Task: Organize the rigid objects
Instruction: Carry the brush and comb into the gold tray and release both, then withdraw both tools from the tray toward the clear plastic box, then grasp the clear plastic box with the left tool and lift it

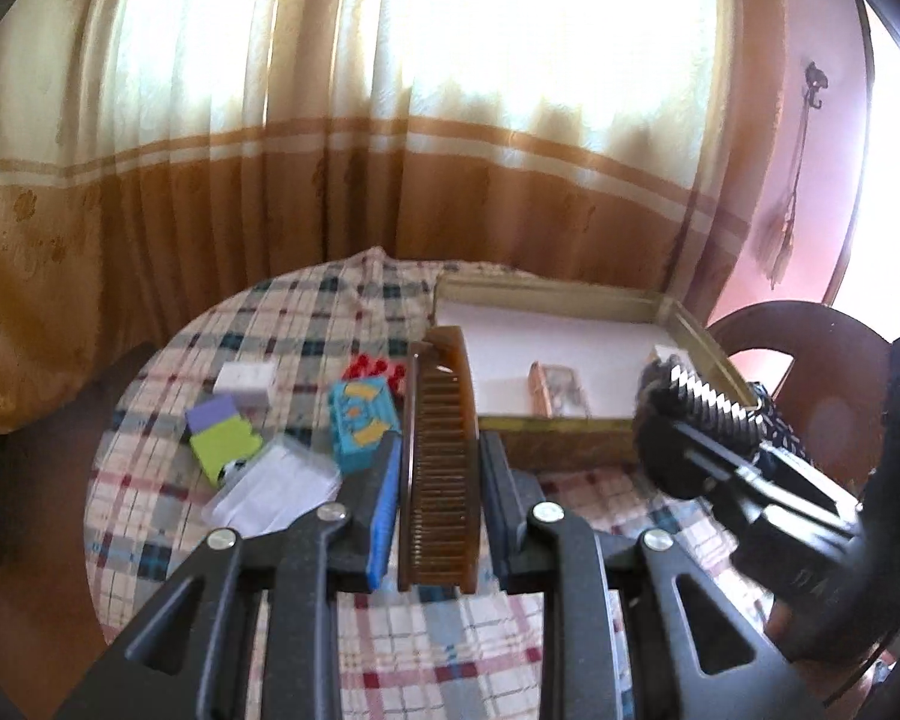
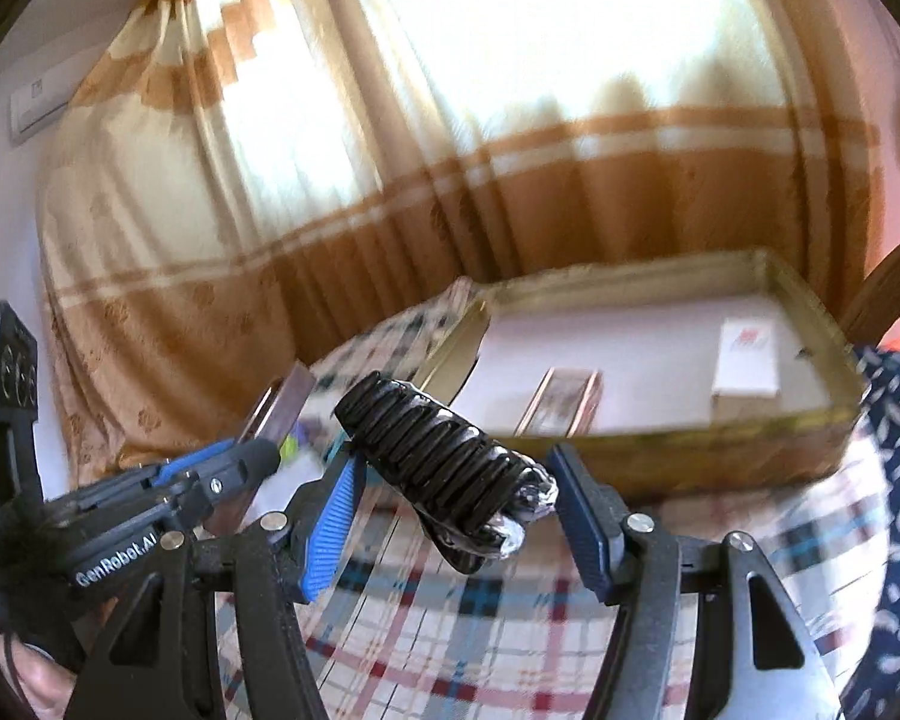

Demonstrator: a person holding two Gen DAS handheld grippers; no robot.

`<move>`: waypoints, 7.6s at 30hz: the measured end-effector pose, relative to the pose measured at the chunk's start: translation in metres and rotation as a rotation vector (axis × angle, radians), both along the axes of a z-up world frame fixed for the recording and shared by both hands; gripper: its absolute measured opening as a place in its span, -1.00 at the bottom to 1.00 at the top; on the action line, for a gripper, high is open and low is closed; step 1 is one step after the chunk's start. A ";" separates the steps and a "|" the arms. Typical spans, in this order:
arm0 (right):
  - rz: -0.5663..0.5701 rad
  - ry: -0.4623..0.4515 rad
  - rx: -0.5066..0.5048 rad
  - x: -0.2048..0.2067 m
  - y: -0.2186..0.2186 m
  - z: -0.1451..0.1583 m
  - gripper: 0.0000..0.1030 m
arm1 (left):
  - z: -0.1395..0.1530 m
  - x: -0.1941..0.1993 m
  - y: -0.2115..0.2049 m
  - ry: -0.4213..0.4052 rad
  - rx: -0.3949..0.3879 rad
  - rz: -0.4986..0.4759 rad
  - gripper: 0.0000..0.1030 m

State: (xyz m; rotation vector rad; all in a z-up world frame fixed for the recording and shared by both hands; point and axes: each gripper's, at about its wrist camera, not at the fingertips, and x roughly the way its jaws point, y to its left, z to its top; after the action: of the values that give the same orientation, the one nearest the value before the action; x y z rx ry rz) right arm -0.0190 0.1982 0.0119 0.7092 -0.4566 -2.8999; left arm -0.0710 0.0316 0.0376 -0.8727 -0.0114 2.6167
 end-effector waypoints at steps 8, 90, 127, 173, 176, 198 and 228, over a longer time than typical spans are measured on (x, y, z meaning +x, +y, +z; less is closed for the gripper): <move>-0.106 0.073 0.004 0.003 0.037 0.028 0.26 | 0.023 -0.015 0.030 0.058 0.005 -0.027 -0.54; -0.475 0.231 0.293 -0.022 0.048 0.011 0.83 | -0.038 -0.067 0.063 0.121 -0.120 0.355 0.99; -0.301 0.228 0.199 -0.011 -0.032 0.004 0.83 | -0.031 -0.042 -0.049 0.136 -0.084 0.529 0.99; -0.259 0.182 0.111 -0.017 -0.040 -0.002 0.83 | -0.066 -0.057 -0.066 -0.121 -0.191 0.269 0.67; -0.261 0.179 0.108 -0.018 -0.039 -0.002 0.83 | -0.066 -0.063 -0.062 -0.148 -0.173 0.209 0.68; -0.250 0.154 0.120 -0.022 -0.041 -0.002 0.83 | -0.082 -0.072 -0.056 -0.268 -0.084 0.106 0.18; 0.145 -0.185 0.013 -0.084 -0.094 -0.037 0.43 | -0.081 -0.054 -0.072 -0.228 -0.120 0.304 0.05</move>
State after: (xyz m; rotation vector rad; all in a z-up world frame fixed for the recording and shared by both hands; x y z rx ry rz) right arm -0.1034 0.1040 -0.0253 0.9750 -0.3877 -2.7172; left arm -0.1254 -0.0404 -0.0434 -1.2991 -0.0517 2.8009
